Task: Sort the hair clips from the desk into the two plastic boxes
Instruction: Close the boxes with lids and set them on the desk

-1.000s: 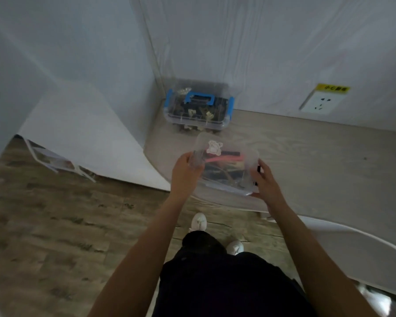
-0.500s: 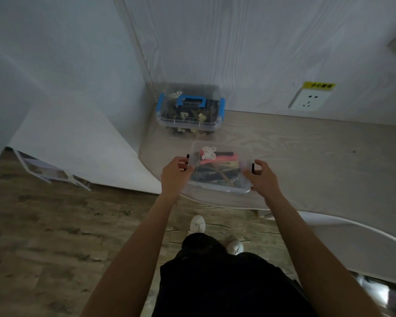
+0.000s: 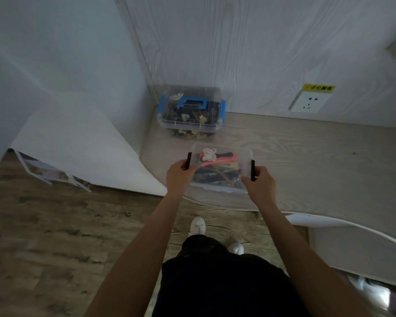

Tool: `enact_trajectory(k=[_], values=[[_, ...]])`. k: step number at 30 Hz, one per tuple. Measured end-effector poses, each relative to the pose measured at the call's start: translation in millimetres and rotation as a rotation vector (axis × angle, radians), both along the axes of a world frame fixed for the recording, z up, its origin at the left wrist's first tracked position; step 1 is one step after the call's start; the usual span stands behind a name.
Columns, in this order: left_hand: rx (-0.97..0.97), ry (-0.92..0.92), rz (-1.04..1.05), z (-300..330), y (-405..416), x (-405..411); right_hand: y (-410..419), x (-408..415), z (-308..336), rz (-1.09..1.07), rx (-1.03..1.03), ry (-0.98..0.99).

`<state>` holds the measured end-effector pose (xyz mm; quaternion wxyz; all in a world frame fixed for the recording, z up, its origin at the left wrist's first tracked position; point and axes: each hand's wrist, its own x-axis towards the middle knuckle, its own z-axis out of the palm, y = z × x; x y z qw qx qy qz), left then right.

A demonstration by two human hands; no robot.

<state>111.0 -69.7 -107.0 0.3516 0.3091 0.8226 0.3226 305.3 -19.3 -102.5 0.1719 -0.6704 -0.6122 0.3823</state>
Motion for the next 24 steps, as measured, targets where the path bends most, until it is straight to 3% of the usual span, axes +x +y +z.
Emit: enact_trajectory(k=[9,14,18,22,24], values=[[-0.012,0.329,-0.008,-1,-4,22,-6,-6,-2,0.060,0.109,-0.179],[-0.018,0.267,0.010,-6,-2,16,-3,-5,2,0.107,0.139,-0.197],[0.094,0.055,0.053,19,-10,6,3,3,32,0.015,0.152,0.129],[0.317,-0.210,0.203,67,-7,-9,16,1,70,-0.105,-0.009,0.627],[0.415,-0.285,0.253,84,-3,-21,24,-6,83,-0.088,-0.021,0.746]])
